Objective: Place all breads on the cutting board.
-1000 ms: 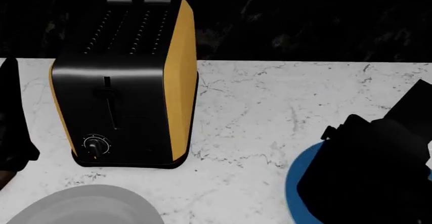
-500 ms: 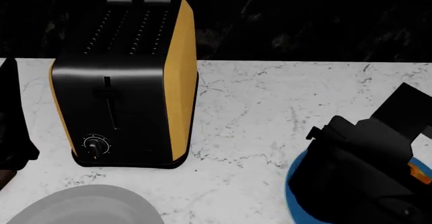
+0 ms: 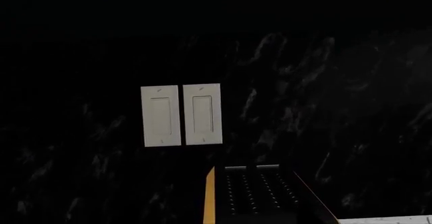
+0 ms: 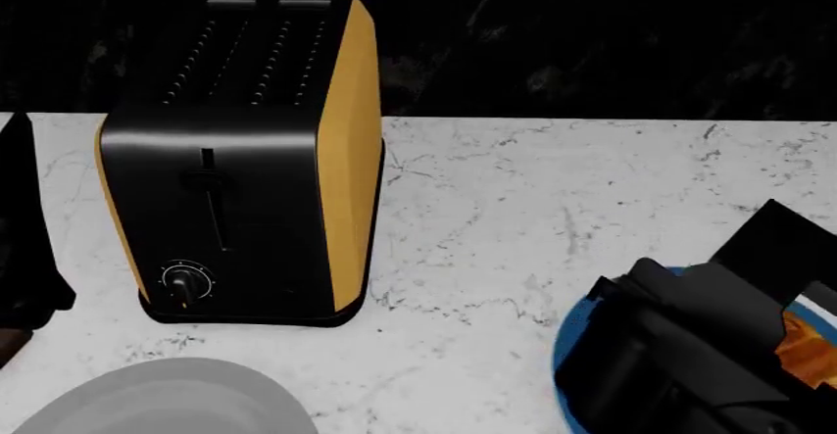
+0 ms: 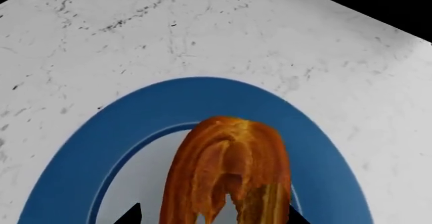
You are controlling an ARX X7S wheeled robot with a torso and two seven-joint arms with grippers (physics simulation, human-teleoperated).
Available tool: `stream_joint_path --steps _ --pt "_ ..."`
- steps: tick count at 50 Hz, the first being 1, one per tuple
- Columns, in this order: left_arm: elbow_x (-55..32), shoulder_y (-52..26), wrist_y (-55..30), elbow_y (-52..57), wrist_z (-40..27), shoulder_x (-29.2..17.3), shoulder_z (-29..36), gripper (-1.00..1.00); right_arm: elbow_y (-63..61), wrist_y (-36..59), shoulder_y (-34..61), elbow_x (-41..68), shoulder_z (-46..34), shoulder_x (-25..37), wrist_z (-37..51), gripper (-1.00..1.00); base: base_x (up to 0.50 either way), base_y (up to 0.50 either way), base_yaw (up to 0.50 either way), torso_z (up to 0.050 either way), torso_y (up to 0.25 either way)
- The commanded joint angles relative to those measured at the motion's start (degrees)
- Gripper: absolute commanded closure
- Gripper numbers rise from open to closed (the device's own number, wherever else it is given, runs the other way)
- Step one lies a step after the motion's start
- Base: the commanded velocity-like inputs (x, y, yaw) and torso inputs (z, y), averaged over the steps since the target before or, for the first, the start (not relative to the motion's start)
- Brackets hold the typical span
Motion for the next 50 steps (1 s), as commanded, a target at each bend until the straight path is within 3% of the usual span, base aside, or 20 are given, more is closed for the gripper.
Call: stream_joint_path --steps 1,12,13,26,33,39,41,50 --pt "-0.03 0.25 0.52 0.09 0.05 -0.36 0.09 -1.00 1.96 -3.45 -2.82 1.51 -1.62 -0.01 0.00 -1.00 0.00 0.00 0.00 0.000 0.000" --pt "0.55 0.33 0.76 -0.09 0.31 -0.41 0.54 -1.00 0.68 -4.44 -4.54 2.19 -0.73 -0.01 -0.01 -1.00 0.00 0.00 0.00 0.000 0.000" --pt "0.29 0.36 0.83 0.01 0.12 -0.56 0.49 -1.00 -0.51 -5.64 -4.92 3.70 -1.23 0.00 -0.02 1.00 0.00 0.00 0.00 0.000 0.000" --pt "0.79 0.49 1.27 -0.11 0.56 -0.83 0.71 -1.00 -9.99 10.46 3.46 1.01 0.85 -0.01 -0.02 1.00 0.00 0.00 0.00 0.000 0.000" --pt "1.18 0.14 1.03 -0.44 0.90 -1.27 1.17 -1.00 -8.39 10.81 6.70 5.39 -2.66 3.89 0.00 1.00 0.00 0.00 0.00 0.000 0.000" --pt "-3.77 -4.00 -0.25 -2.28 -1.49 -2.80 3.66 -1.00 -7.17 10.81 8.68 8.52 -3.90 7.14 0.00 1.00 0.00 0.00 0.00 0.000 0.000" --pt "-5.43 -9.23 -2.98 -5.64 0.79 -4.34 6.28 -1.00 -6.51 10.81 9.66 9.21 -4.01 7.95 0.00 1.00 0.00 0.00 0.00 0.000 0.000" --pt "-6.40 -18.24 -8.93 -13.56 12.34 -8.41 9.72 -1.00 -2.94 10.81 14.22 11.64 -6.36 10.81 0.00 1.00 0.00 0.00 0.00 0.000 0.000"
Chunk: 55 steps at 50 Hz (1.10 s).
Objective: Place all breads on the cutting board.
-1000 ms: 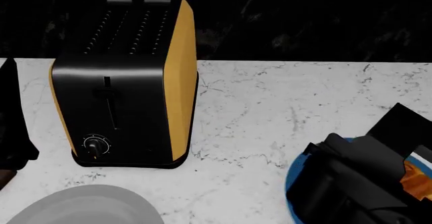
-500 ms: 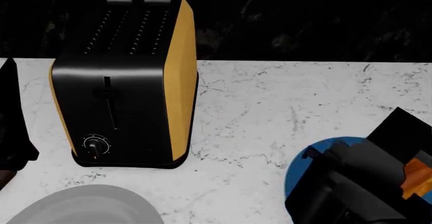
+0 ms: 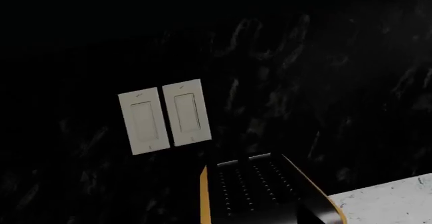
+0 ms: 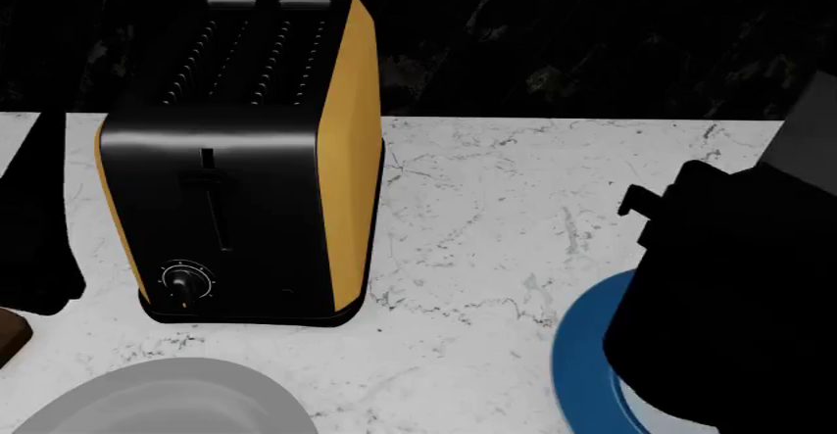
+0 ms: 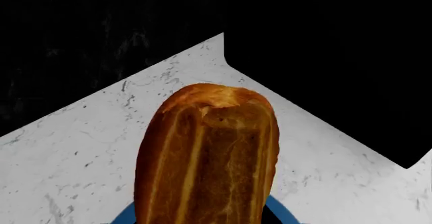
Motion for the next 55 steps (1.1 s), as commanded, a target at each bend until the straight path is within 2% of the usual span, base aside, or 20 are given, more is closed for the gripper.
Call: stream_joint_path --steps 1,6,9,13,16,17,18,20,21,22,23,25,30,34,39,44,48,55 --pt "-3.74 -10.03 -5.43 -8.28 9.78 -4.10 3.96 -1.00 3.36 1.52 5.88 3.63 -2.90 3.89 -0.01 1.00 0.00 0.00 0.00 0.000 0.000" --pt "-5.16 -14.57 -8.24 -11.22 13.88 -5.37 6.19 -1.00 4.98 1.52 7.80 5.54 -3.94 5.53 -0.01 1.00 0.00 0.00 0.00 0.000 0.002" --pt "-9.86 -18.06 -10.13 -13.44 15.73 -6.70 8.44 -1.00 5.62 1.52 7.87 7.25 -3.26 6.13 -0.01 1.00 0.00 0.00 0.00 0.000 0.000" --pt "-13.57 -21.10 -12.43 -16.64 17.16 -8.06 11.73 -1.00 7.52 1.52 10.59 9.99 -6.53 8.39 -0.01 1.00 0.00 0.00 0.00 0.000 0.000" --pt "-11.95 -21.93 -14.26 -17.90 19.89 -8.42 12.41 -1.00 11.00 1.51 13.31 16.51 -10.01 11.46 -0.01 1.00 0.00 0.00 0.00 0.000 0.000" --pt "-12.33 -22.01 -14.20 -19.01 20.68 -8.57 12.53 -1.00 5.31 -7.08 21.91 25.11 -18.60 20.05 0.00 1.00 0.00 0.00 0.00 0.000 0.000" --pt "-10.37 -22.23 -15.31 -18.49 22.12 -8.51 12.69 -1.00 4.42 -15.67 26.36 33.70 -27.19 28.65 -0.01 1.00 0.00 0.00 0.00 0.000 0.000" --pt "-10.18 -22.52 -15.25 -18.78 22.79 -8.59 12.99 -1.00 -1.38 -32.86 43.20 50.89 -44.38 45.84 -0.05 1.00 0.00 0.00 0.00 0.000 0.005" --pt "-13.62 -22.45 -14.05 -19.69 22.75 -8.89 13.39 -1.00 -1.45 -41.46 45.16 58.80 -52.98 46.25 -0.33 1.00 0.00 0.00 0.00 0.000 0.000" --pt "-14.39 -22.71 -13.90 -19.29 22.82 -9.02 13.57 -1.00 -1.12 -50.05 46.34 59.85 -61.57 46.27 -1.36 1.00 0.00 0.00 0.00 0.000 0.000" --pt "-15.51 -23.34 -13.96 -19.08 21.76 -9.40 14.67 -1.00 -1.02 -52.14 46.78 60.09 -70.17 46.34 -1.63 1.00 0.00 0.00 0.00 0.000 0.000" --pt "-16.45 -24.57 -14.47 -19.95 21.42 -9.70 16.25 -1.00 -0.52 -50.09 48.02 62.16 -87.19 46.76 -2.35 1.00 0.00 0.00 0.00 0.000 0.000" --pt "-18.10 -27.09 -16.59 -22.11 24.27 -10.51 19.02 -1.00 -0.75 -46.87 49.95 61.69 -87.43 47.54 -4.96 1.00 0.00 0.00 0.00 0.000 0.000" --pt "-18.90 -28.76 -18.15 -20.38 29.06 -12.49 20.69 -1.00 0.57 -44.81 51.32 64.47 -87.47 47.70 -6.19 1.00 0.00 0.00 0.00 0.000 0.000" --pt "-16.40 -30.90 -18.44 -18.88 35.05 -13.66 24.73 -1.00 1.19 -40.74 53.20 62.81 -87.52 46.42 -10.46 1.00 0.00 0.00 0.00 0.000 0.000" --pt "-12.02 -30.36 -18.10 -17.04 41.48 -14.61 26.11 -1.00 2.39 -38.98 53.96 63.29 -87.83 46.21 -11.74 1.00 0.00 0.00 0.00 0.000 0.000" --pt "-7.37 -31.61 -18.46 -15.71 49.17 -15.84 27.95 -1.00 2.97 -37.98 54.55 64.80 -87.79 46.28 -12.58 1.00 0.00 0.00 0.00 0.000 0.000" --pt "-6.66 -35.33 -18.06 -14.44 55.11 -17.37 32.16 -1.00 2.55 -35.88 54.64 63.25 -87.88 45.20 -15.75 1.00 0.00 0.00 0.00 0.000 0.000"
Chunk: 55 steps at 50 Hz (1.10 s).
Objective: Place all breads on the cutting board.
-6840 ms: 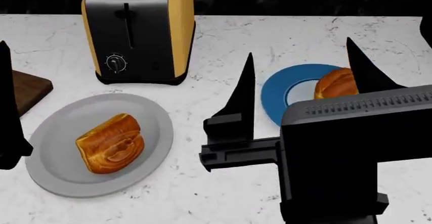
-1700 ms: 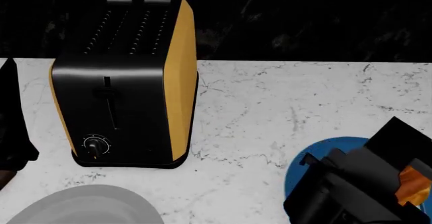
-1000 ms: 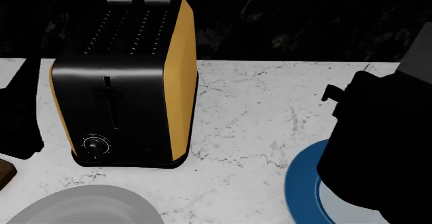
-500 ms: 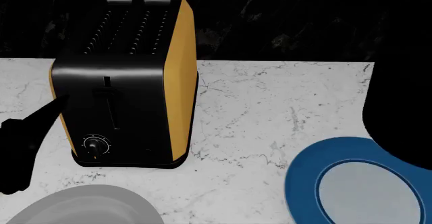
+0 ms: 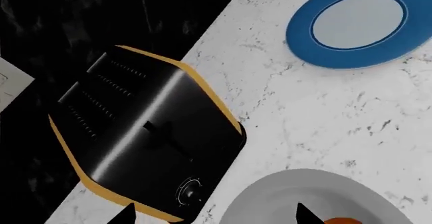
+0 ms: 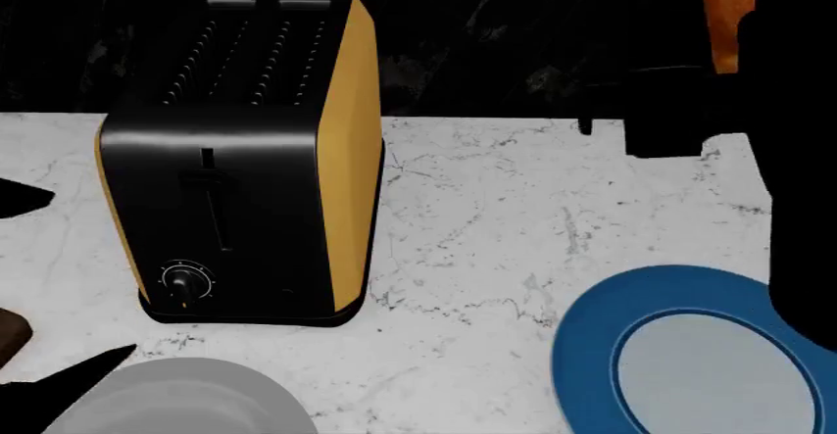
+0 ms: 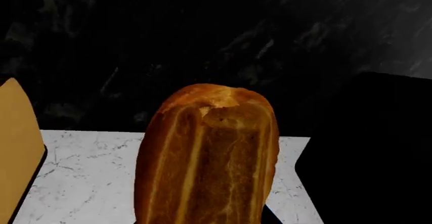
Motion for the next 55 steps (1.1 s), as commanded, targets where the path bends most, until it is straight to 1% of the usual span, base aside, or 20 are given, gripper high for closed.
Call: stream_joint_path --steps 1,3,7,11,13,15,22,27,37,44,55 --pt "4.07 -4.37 -0.01 2.01 11.59 -2.53 6.18 -1.00 0.83 2.43 2.21 0.47 -2.03 -0.32 -5.99 1.00 0.00 0.00 0.00 0.000 0.000" --pt "6.20 -3.76 0.38 2.57 13.70 -2.77 6.78 -1.00 1.38 3.20 2.52 -0.61 -2.24 -1.19 -6.72 1.00 0.00 0.00 0.00 0.000 0.000" --pt "5.30 -4.12 1.13 2.76 14.51 -3.50 7.80 -1.00 2.07 3.96 2.98 -0.74 -2.42 -1.51 -7.09 1.00 0.00 0.00 0.00 0.000 0.000" --pt "4.10 -4.26 1.41 4.88 16.98 -4.36 8.24 -1.00 1.55 3.69 2.77 -0.16 -2.42 -0.99 -6.59 1.00 0.00 0.00 0.00 0.000 0.000" --pt "3.07 -4.36 1.98 6.51 18.75 -4.80 7.88 -1.00 2.15 3.52 2.31 -1.41 -2.52 -1.67 -7.44 1.00 0.00 0.00 0.00 0.000 0.000" --pt "2.04 -4.02 2.50 7.21 17.31 -4.94 8.75 -1.00 2.41 3.42 1.92 -2.12 -2.57 -1.98 -8.07 1.00 0.00 0.00 0.00 0.000 0.000" --pt "3.62 -2.72 3.10 8.05 18.26 -4.13 10.29 -1.00 2.36 3.58 2.08 -2.23 -2.49 -1.67 -8.15 1.00 0.00 0.00 0.00 0.000 0.000" --pt "0.10 -2.91 4.69 8.17 15.11 -4.40 11.73 -1.00 2.95 4.08 2.33 -2.82 -2.56 -1.89 -8.67 1.00 0.00 0.00 0.00 0.000 0.000" --pt "-3.66 -0.06 7.77 8.36 8.87 -4.70 15.42 -1.00 3.11 4.50 2.45 -3.23 -2.64 -1.97 -9.01 1.00 0.00 0.00 0.00 0.000 0.000" --pt "-8.13 2.17 10.86 9.32 2.54 -7.37 18.03 -1.00 3.06 4.36 1.75 -4.06 -2.69 -1.94 -9.84 1.00 0.00 0.00 0.00 0.000 0.000" --pt "-11.77 3.19 12.60 9.10 -2.39 -9.25 20.95 -1.00 3.94 4.85 1.33 -5.53 -2.73 -1.90 -11.73 1.00 0.00 0.00 0.00 0.000 0.001"
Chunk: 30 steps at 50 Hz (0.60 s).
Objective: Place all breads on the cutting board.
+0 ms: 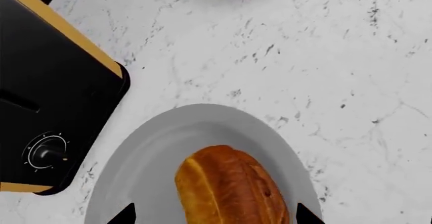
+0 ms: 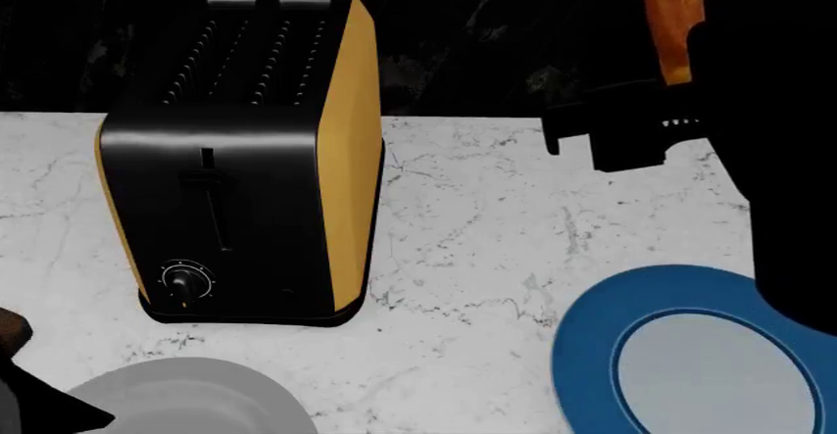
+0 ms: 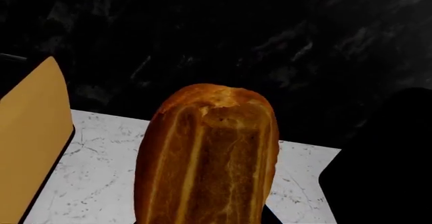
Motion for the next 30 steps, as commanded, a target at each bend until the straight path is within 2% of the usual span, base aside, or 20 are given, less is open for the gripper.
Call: stream_joint_path --steps 1,6,15,30 --pt "-3.95 1.97 2.63 -0.14 -5.70 -2.13 3.37 -1.00 0.60 1.05 -0.41 -2.45 0.39 0.24 -2.15 1.00 0.00 0.00 0.00 0.000 0.000" --pt "-3.92 3.00 3.91 -1.18 -7.43 -2.88 4.14 -1.00 0.75 1.43 -0.38 -2.87 0.34 0.15 -2.66 1.00 0.00 0.00 0.00 0.000 0.000" --pt "-0.60 7.32 6.32 -0.25 -6.22 -5.04 3.75 -1.00 0.50 1.57 -0.63 -3.19 0.29 -0.07 -3.00 1.00 0.00 0.00 0.00 0.000 0.000" --pt "4.02 13.83 11.02 0.96 -3.64 -4.21 3.94 -1.00 -0.04 1.49 -0.52 -2.44 0.26 0.01 -1.75 1.00 0.00 0.00 0.00 0.000 0.000"
